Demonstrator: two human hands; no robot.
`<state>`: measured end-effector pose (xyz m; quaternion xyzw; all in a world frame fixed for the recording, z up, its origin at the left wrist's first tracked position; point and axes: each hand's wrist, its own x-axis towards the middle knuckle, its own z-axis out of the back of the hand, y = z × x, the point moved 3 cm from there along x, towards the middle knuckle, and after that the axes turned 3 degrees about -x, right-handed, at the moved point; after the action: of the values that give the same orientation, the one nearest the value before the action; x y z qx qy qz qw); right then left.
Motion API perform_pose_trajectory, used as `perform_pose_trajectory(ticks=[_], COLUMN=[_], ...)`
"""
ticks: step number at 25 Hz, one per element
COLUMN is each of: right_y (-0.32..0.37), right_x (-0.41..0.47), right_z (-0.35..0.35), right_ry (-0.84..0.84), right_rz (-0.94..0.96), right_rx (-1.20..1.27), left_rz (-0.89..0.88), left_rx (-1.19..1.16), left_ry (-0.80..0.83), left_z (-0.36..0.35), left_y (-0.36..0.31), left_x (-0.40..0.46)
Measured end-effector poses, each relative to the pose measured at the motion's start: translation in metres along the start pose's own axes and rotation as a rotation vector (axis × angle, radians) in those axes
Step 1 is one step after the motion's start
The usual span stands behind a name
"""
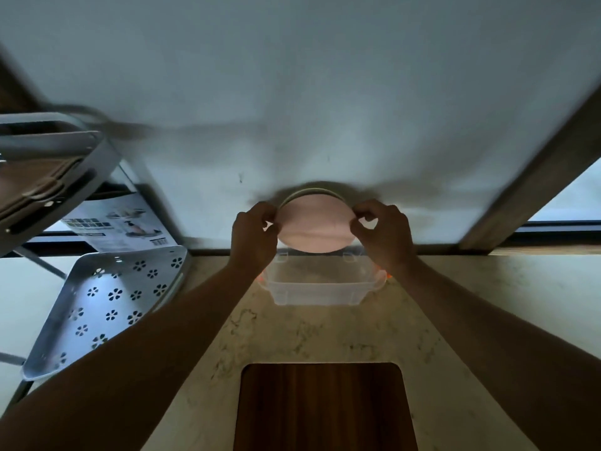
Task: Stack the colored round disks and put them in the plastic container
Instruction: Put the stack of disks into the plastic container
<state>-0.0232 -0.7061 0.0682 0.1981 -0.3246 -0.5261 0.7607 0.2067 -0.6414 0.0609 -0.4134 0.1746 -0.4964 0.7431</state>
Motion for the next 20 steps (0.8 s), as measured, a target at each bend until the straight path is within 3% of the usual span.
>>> perform_pose_trajectory(ticks=[13,20], right_y=[-0.023,-0.025], right_x=[-0.001,-0.001], right_z=[-0.024,-0.025], right_ry=[-0.04,-0.041], right_rz=[-0.095,-0.106], right_rx=[-0.169,-0.247], left_rz=[-0.113,-0.108], left_rx=[0.229,0.228], left_ry=[-0.083,-0.083], left_z=[-0.021,-0.023], left_y=[0.007,0.011], left_x=[-0.005,-0.003])
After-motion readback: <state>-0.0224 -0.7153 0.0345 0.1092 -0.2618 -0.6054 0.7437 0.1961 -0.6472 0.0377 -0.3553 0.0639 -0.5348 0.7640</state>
